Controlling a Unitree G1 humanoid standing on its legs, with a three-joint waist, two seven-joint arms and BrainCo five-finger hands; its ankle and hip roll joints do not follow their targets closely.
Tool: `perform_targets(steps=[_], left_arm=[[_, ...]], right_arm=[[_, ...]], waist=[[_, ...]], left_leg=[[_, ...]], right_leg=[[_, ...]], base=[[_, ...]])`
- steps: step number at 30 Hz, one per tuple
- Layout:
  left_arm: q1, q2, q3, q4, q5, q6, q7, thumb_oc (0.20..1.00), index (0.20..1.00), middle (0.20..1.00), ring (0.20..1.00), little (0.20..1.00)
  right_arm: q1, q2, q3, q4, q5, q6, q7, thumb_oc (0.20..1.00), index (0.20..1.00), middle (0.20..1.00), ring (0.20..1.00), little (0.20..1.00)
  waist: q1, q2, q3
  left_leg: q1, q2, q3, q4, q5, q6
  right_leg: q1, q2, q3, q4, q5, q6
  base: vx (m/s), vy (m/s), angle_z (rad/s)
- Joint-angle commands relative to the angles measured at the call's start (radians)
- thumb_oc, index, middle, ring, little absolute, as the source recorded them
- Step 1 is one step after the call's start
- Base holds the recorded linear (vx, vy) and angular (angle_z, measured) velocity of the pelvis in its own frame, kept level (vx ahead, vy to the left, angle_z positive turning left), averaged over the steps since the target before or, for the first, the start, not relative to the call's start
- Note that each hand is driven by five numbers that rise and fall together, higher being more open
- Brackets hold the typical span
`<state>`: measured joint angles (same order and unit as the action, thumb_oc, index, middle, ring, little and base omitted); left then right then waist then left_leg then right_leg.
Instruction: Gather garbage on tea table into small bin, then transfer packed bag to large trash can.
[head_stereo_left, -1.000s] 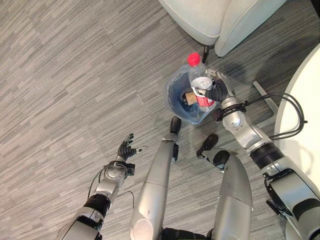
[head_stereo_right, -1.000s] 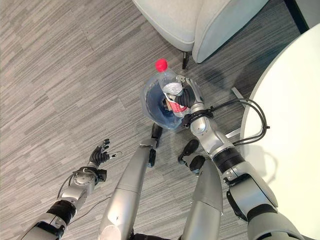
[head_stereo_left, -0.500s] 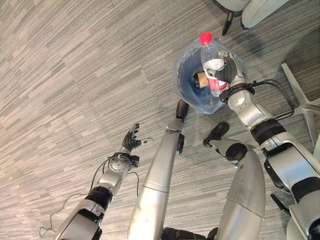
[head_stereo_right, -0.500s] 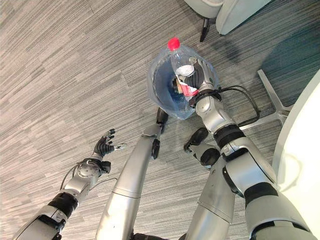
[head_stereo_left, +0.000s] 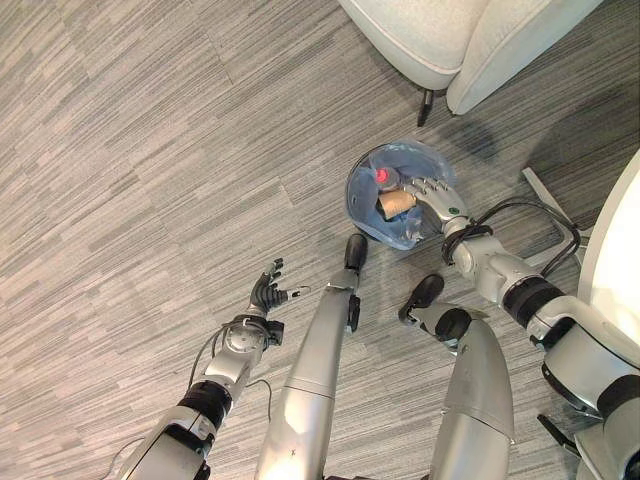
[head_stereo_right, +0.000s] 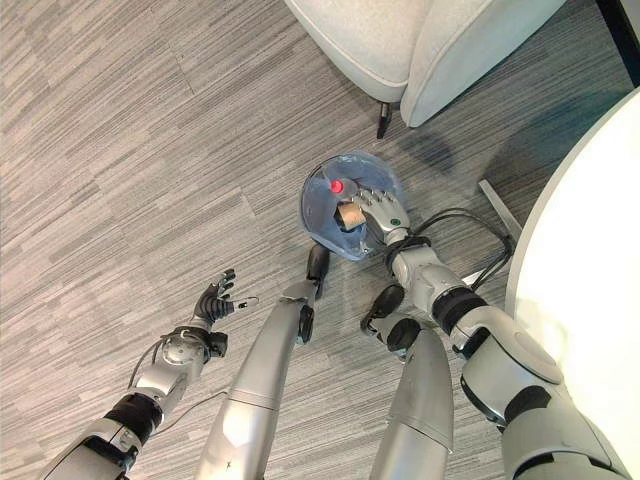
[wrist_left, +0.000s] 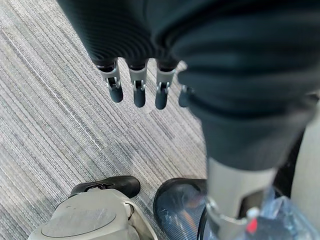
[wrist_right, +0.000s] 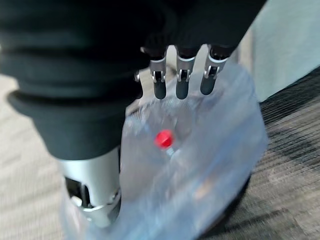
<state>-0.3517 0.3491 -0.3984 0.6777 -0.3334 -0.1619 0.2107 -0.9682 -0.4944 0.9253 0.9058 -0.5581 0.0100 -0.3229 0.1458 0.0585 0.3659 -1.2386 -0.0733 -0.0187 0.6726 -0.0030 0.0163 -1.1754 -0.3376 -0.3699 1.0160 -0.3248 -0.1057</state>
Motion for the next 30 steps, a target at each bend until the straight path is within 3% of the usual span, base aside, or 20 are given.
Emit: perform_targets(steps=[1,7,8,9,19,24,25,30], left_arm=[[0.012,0.029,-0.009,0.003,-0.002,-0.036,0.022,1.000,1.000,1.000,1.000,1.000],[-0.007,0.037,-0.033,-0.011,-0.025,-0.048,0.021,1.000,1.000,1.000,1.000,1.000],[-0.009,0.036,-0.041,-0.016,-0.029,-0.048,0.020,1.000,1.000,1.000,1.000,1.000],[-0.010,0.038,-0.044,-0.019,-0.028,-0.047,0.018,1.000,1.000,1.000,1.000,1.000],[-0.012,0.029,-0.023,-0.006,-0.019,-0.034,0.021,1.000,1.000,1.000,1.000,1.000],[0.004,0.029,0.011,-0.007,-0.008,-0.018,0.010,1.000,1.000,1.000,1.000,1.000],[0.022,0.029,0.028,-0.003,0.002,-0.011,0.002,1.000,1.000,1.000,1.000,1.000],[0.070,0.025,0.068,0.002,0.009,0.001,-0.013,1.000,1.000,1.000,1.000,1.000]], right_arm=[[-0.048,-0.003,0.026,0.022,-0.049,0.007,0.001,1.000,1.000,1.000,1.000,1.000],[-0.061,0.067,0.070,0.216,-0.073,0.036,0.028,1.000,1.000,1.000,1.000,1.000],[-0.054,0.081,0.060,0.248,-0.054,0.038,0.038,0.467,0.467,0.467,0.467,0.467],[-0.053,0.086,0.058,0.254,-0.045,0.037,0.039,0.200,0.200,0.200,0.200,0.200],[-0.035,0.053,-0.040,0.086,0.101,0.008,0.006,0.200,0.200,0.200,0.200,0.200],[0.021,0.026,-0.155,-0.086,0.210,-0.016,0.001,0.200,0.200,0.200,0.200,0.200],[0.087,0.036,-0.232,-0.173,0.299,-0.038,0.008,0.200,0.200,0.200,0.200,0.200],[0.228,0.076,-0.351,-0.318,0.447,-0.085,0.036,0.200,0.200,0.200,0.200,0.200]], waist=[[0.026,-0.001,0.026],[0.047,0.021,0.041],[0.052,0.030,0.049],[0.053,0.031,0.050],[0.036,0.004,0.052],[0.023,-0.010,0.049],[0.016,-0.018,0.042],[0.000,-0.037,0.034]], left_leg=[[0.035,-0.029,0.025,-0.054,-0.068,-0.008],[-0.006,-0.048,0.025,-0.029,-0.064,-0.006],[-0.014,-0.052,0.024,-0.021,-0.061,-0.007],[-0.018,-0.054,0.025,-0.016,-0.061,-0.007],[0.029,-0.033,0.030,-0.048,-0.052,-0.008],[0.142,-0.012,0.025,-0.139,-0.035,-0.010],[0.223,-0.004,0.023,-0.194,-0.027,-0.013],[0.385,0.012,0.022,-0.272,-0.020,-0.018]], right_leg=[[0.023,0.020,0.143,-0.133,-0.001,0.108],[-0.018,0.005,0.151,-0.098,-0.007,0.106],[-0.028,0.003,0.154,-0.081,-0.010,0.103],[-0.032,0.002,0.155,-0.074,-0.012,0.102],[0.006,0.031,0.152,-0.108,0.015,0.106],[0.105,0.059,0.134,-0.192,0.051,0.127],[0.180,0.078,0.118,-0.238,0.069,0.139],[0.339,0.097,0.090,-0.331,0.098,0.153]], base=[[0.00,0.000,0.00],[0.01,-0.007,0.04],[0.00,-0.015,0.17],[0.00,-0.016,0.17],[-0.03,-0.014,0.03],[-0.07,-0.023,-0.14],[-0.06,-0.020,-0.15],[-0.02,-0.012,-0.10]])
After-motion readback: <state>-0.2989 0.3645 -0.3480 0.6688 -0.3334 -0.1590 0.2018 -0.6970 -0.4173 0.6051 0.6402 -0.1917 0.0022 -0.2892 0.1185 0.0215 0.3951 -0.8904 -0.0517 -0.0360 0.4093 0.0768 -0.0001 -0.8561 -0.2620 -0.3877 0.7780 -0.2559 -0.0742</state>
